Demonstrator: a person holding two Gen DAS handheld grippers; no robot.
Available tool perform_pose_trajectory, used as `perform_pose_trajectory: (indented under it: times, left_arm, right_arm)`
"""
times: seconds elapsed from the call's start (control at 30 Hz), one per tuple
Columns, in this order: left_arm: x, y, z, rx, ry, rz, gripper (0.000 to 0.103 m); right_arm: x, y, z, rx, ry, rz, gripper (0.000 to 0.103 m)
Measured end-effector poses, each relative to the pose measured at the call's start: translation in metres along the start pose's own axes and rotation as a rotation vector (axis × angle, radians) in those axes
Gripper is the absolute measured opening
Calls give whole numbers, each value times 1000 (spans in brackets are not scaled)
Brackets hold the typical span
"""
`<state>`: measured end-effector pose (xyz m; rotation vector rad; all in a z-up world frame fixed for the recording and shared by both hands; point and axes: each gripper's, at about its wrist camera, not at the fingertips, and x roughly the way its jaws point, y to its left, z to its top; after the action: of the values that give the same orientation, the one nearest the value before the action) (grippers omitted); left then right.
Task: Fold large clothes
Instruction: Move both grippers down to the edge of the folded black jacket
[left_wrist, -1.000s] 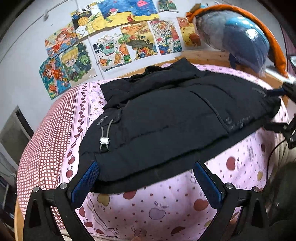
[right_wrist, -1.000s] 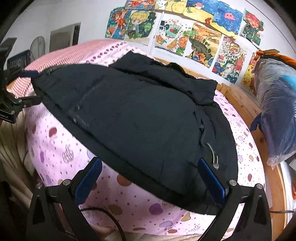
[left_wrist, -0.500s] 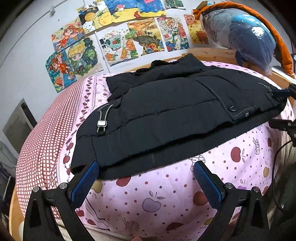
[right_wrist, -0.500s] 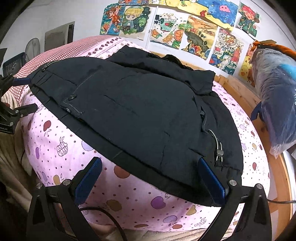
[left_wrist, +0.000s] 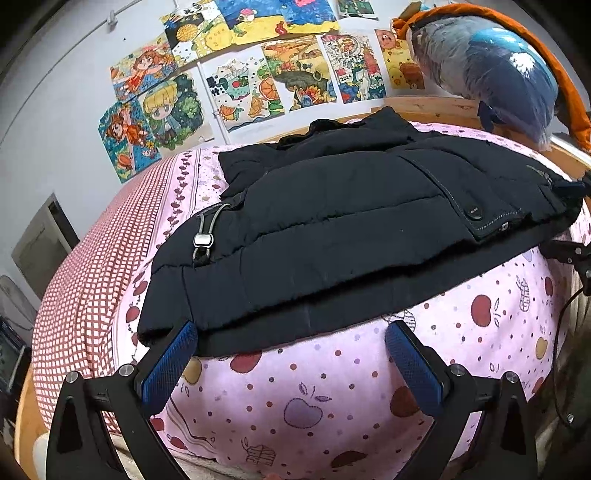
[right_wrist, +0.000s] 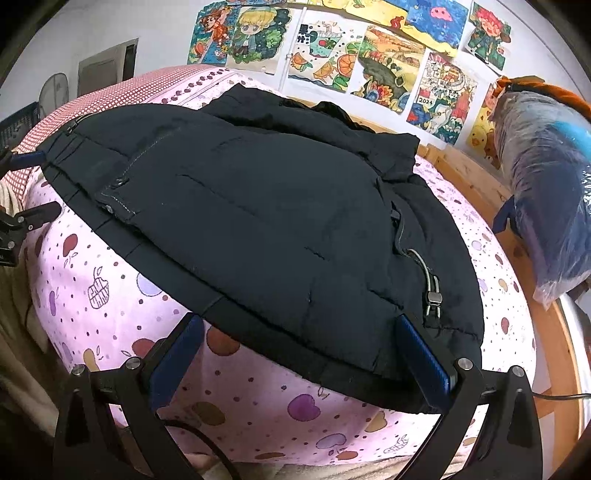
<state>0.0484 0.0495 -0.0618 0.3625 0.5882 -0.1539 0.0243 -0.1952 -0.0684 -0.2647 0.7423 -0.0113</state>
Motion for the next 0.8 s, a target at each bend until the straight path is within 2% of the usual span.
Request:
perform_pose_trajectory:
  times: [0.17, 0.4, 0.5, 0.8]
  left_arm:
    - [1, 4, 1, -17, 5, -4, 103]
    - [-1, 3, 1, -20, -12, 8, 103]
    - [-3, 2, 2, -27, -26, 16, 103]
    - [-7, -2, 5, 2, -55, 26, 103]
  right_arm:
    - [0, -1, -3, 7, 0, 15, 102]
    - [-3, 8, -5, -62, -10, -59, 102]
    - [-6, 6, 1, -52, -45, -108, 102]
    - [-17, -13, 20, 8, -142, -118, 102]
